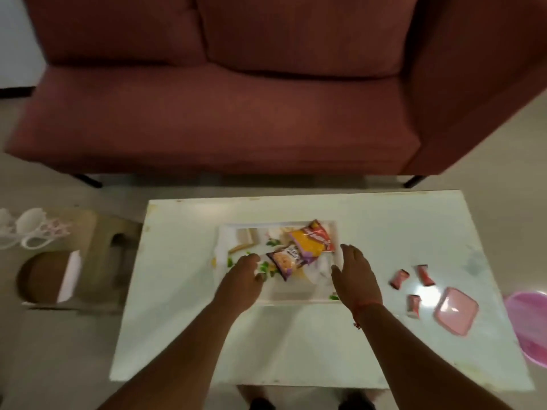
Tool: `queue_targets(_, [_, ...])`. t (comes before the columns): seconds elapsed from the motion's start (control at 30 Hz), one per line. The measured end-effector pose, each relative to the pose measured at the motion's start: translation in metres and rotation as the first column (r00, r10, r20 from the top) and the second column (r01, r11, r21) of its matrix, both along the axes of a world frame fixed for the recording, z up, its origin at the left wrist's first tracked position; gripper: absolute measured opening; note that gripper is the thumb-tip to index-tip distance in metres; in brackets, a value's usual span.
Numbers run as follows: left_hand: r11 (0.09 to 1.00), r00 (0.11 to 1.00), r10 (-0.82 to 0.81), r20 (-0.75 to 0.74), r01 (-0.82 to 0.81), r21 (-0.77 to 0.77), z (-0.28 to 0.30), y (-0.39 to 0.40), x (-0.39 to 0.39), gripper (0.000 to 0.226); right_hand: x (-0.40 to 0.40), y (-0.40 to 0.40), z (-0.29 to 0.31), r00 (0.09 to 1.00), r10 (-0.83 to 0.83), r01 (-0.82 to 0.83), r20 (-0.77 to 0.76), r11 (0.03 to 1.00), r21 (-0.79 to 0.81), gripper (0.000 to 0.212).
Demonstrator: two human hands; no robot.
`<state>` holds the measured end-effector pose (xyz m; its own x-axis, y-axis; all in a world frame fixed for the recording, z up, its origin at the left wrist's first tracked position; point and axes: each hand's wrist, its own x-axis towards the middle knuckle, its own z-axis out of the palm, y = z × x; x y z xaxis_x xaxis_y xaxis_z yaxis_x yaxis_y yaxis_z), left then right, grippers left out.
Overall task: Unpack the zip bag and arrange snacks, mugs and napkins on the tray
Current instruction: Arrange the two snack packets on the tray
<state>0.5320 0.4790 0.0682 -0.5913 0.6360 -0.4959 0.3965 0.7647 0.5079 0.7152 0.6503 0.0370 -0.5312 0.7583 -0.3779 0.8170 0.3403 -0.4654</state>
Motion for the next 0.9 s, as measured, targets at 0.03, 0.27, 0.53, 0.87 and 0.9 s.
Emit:
queue_targets(0.03, [0.999,0.999,0.030,-0.010,-0.031,-0.039,-0.002,-0.019,-0.017,0.040,-0.014,-0.009,-0.003,0.999,0.032,-0.031,0.018,0.999,-0.020,0.055])
queue_targets(0.27, [0.986,0.985,0.156,0.068,-0.151,-0.077,-0.064,-0.055,-0.053,0.033,-0.069,-0.034,-0.051,0.986,-0.153,0.161,0.062,0.971,-0.174,0.038])
queue_targets(0.53, [0.922,0.870,0.351,0.346,-0.386,0.036,-0.129,0.058,-0.004,0.062,-0.074,-0.038,-0.092,0.914,-0.384,0.328,-0.129,0.888,-0.321,0.038])
queue_targets(0.87, [0.883,0.810,0.444,0.382,-0.469,-0.031,-0.134,0.027,0.034,0.037,-0.028,-0.058,-0.099,0.808,-0.580,0.439,-0.102,0.709,-0.552,0.049])
queue_targets(0.9, [0.889,0.811,0.430,0.396,-0.458,-0.027,-0.133,0.019,0.038,0.036,-0.022,-0.059,-0.098,0.824,-0.561,0.429,-0.076,0.707,-0.562,0.050])
